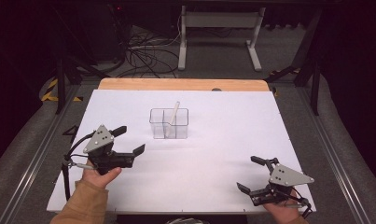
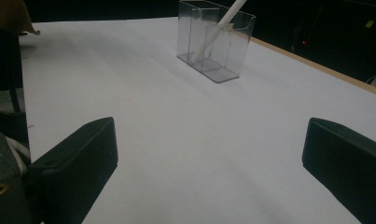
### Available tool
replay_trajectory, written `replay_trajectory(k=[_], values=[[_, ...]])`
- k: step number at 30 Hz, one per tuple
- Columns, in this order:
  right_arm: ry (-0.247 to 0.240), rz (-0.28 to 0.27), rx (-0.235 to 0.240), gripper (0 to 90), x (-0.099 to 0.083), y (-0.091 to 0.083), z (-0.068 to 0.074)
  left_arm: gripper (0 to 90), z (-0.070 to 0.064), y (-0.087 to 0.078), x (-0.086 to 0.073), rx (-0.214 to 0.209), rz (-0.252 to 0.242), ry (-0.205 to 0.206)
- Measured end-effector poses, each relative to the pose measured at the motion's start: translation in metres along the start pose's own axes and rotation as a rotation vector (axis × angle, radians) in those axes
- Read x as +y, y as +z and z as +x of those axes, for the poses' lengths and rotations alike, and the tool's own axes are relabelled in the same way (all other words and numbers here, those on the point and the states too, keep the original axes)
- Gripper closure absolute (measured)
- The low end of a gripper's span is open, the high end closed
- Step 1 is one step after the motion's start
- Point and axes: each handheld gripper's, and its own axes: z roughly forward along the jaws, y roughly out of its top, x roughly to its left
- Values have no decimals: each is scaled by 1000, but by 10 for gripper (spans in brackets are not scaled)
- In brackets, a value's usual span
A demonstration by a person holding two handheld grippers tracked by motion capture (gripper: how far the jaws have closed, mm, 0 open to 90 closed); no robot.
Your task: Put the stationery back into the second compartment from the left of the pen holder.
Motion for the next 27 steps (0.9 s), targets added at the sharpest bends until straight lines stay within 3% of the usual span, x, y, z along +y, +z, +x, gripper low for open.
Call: replay_trajectory(k=[9,13,24,27], values=[[27,14,-22,39,-3,1,-3,99,3,-11,-32,1,14,11],[27,23,-33,39,-3,2,-2,99,1,-14,-45,1,37,36],[46,22,-33,38,-7,-1,-5,101,-3,-17,-71,23,83,61],[46,26,-29,38,-8,-2,-6,105,-4,-17,-79,14,79,36]])
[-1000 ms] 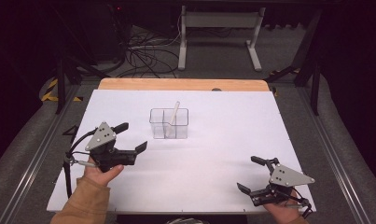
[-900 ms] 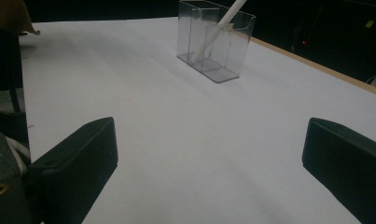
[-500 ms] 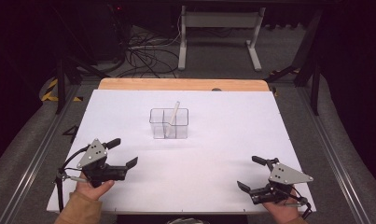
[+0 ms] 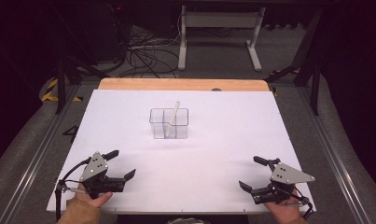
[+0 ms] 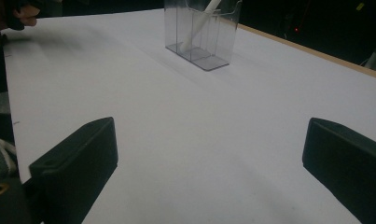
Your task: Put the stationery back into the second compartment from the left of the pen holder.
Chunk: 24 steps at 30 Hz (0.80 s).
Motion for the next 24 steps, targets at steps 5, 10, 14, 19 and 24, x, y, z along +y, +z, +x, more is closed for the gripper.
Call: replay_trajectory(k=[5,10,14,19,24], values=[[3,-1,10,39,0,1,0,109,-2,-3,-6,19,-2,-15],[5,-1,9,39,0,1,0,110,0,-5,-10,27,-3,-19],[4,3,12,38,0,2,0,110,1,-6,-9,29,-14,-31],[8,2,14,39,-1,1,-2,110,2,-8,-8,33,-28,-55],[7,3,13,39,-1,1,-1,110,5,-11,-8,26,-43,-91]])
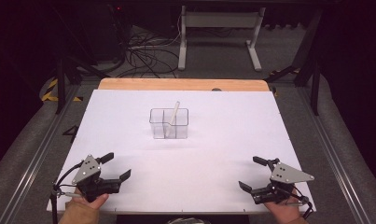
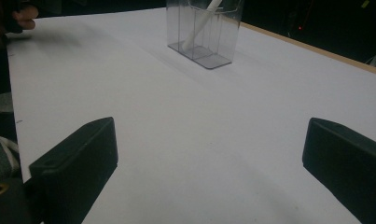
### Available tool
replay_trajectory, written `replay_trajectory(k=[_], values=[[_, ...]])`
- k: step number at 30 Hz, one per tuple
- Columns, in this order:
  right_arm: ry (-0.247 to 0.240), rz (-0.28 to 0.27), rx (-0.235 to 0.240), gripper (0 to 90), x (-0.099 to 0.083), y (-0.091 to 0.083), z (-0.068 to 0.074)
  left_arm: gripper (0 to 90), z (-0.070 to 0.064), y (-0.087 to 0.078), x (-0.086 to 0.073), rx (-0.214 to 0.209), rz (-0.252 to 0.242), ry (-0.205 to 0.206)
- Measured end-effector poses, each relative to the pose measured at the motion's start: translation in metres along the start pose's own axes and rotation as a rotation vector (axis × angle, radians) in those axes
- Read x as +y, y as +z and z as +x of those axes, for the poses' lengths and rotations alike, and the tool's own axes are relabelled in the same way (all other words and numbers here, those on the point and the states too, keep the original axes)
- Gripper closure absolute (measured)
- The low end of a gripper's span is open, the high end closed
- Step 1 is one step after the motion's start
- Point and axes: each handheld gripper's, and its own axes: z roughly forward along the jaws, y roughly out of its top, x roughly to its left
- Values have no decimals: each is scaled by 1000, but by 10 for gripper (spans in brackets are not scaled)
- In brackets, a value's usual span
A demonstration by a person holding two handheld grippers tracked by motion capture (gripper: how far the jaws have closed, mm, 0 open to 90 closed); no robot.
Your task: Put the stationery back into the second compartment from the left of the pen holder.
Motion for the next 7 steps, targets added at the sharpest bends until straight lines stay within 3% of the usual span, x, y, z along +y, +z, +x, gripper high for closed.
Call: replay_trajectory(k=[7], values=[[0,2,0,39,0,1,0,109,1,-1,0,7,-3,1]])
